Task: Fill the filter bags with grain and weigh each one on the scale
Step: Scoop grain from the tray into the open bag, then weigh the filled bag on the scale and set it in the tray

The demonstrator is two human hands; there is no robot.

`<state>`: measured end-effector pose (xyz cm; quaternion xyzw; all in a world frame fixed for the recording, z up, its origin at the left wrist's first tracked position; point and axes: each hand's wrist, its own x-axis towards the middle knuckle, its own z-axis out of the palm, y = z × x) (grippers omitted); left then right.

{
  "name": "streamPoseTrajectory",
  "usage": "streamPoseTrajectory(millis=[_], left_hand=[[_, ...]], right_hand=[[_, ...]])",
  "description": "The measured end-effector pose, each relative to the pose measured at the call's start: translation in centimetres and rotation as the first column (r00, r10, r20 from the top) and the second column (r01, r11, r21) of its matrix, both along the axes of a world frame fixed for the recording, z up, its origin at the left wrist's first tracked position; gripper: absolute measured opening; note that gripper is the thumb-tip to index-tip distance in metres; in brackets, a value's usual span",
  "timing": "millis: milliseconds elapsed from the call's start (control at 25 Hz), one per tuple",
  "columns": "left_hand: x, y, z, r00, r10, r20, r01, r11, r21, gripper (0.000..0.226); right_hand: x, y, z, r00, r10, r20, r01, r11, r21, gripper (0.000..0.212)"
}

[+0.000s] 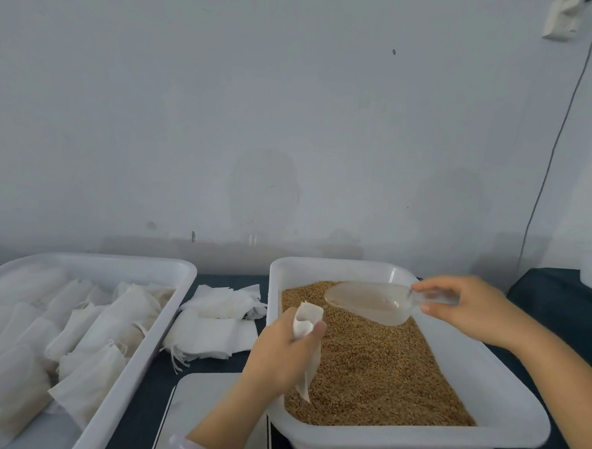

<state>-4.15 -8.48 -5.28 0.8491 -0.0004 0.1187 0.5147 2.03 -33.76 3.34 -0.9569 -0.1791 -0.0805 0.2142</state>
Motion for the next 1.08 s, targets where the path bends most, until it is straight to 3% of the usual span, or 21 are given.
streamPoseTrajectory(millis=[80,160,280,400,440,520,600,680,760,880,960,1000,1080], left_hand=[[-0.2,0.9,0.7,0.995,-0.104,-0.005,0.1,0.965,-0.243,0.03],[-0.5,2.2,1.8,0.98,-0.198,-0.004,0.185,0.919,-0.348,0.031],[-0.4,4.1,3.7,0.947,-0.312,0.072,0.315,0.869,-0.382,0.036],[-0.7,5.6,5.5,0.904,-0.418,0.092,0.419,0.819,-0.393,0.038],[-0.9,6.0,5.9,0.888,-0.453,0.083,0.446,0.803,-0.394,0.039],[-1.2,6.7,6.4,0.872,-0.486,0.054,0.469,0.799,-0.376,0.038],[-1.5,7.1,6.5,0.854,-0.52,0.016,0.481,0.778,-0.404,0.041],[-2.0,7.6,6.5,0.822,-0.569,-0.01,0.501,0.731,-0.463,0.046],[-2.7,8.5,6.5,0.833,-0.554,0.005,0.486,0.727,-0.484,0.045],[-3.7,10.6,6.4,0.944,-0.329,0.019,0.314,0.88,-0.355,0.038],[-4.3,12.2,6.0,0.972,-0.222,-0.07,0.212,0.968,-0.133,0.048],[-4.6,12.8,5.6,0.97,-0.201,-0.139,0.203,0.979,-0.002,0.047],[-5.0,13.4,4.7,0.958,-0.153,-0.243,0.204,0.958,0.201,0.026]], right_hand=[[0.2,0.1,-2.8,0.996,-0.073,-0.061,0.062,0.984,-0.167,0.027],[0.2,0.9,-5.7,0.991,-0.063,-0.122,0.032,0.97,-0.243,0.023],[-0.2,1.9,-7.7,0.97,-0.042,-0.24,-0.023,0.965,-0.261,0.013],[-0.6,3.6,-7.1,0.979,-0.047,-0.198,-0.025,0.938,-0.346,0.028],[-1.1,4.7,-6.3,0.985,0.017,-0.173,-0.06,0.967,-0.248,0.042],[-2.7,7.9,-4.2,0.941,0.258,-0.218,-0.238,0.965,0.114,0.051],[-4.3,11.4,-2.9,0.791,0.554,-0.26,-0.416,0.798,0.436,0.04],[-5.2,14.4,-2.7,0.69,0.687,-0.225,-0.473,0.665,0.578,0.028],[-5.4,16.6,-2.9,0.715,0.678,-0.17,-0.442,0.627,0.642,0.018],[-5.0,18.5,-3.8,0.8,0.584,-0.139,-0.365,0.657,0.659,0.01],[-5.0,19.4,-4.6,0.825,0.547,-0.138,-0.361,0.7,0.617,0.033],[-5.1,19.8,-5.0,0.832,0.539,-0.133,-0.375,0.721,0.583,0.042],[-5.2,20.6,-5.6,0.865,0.495,-0.082,-0.416,0.8,0.433,0.038]])
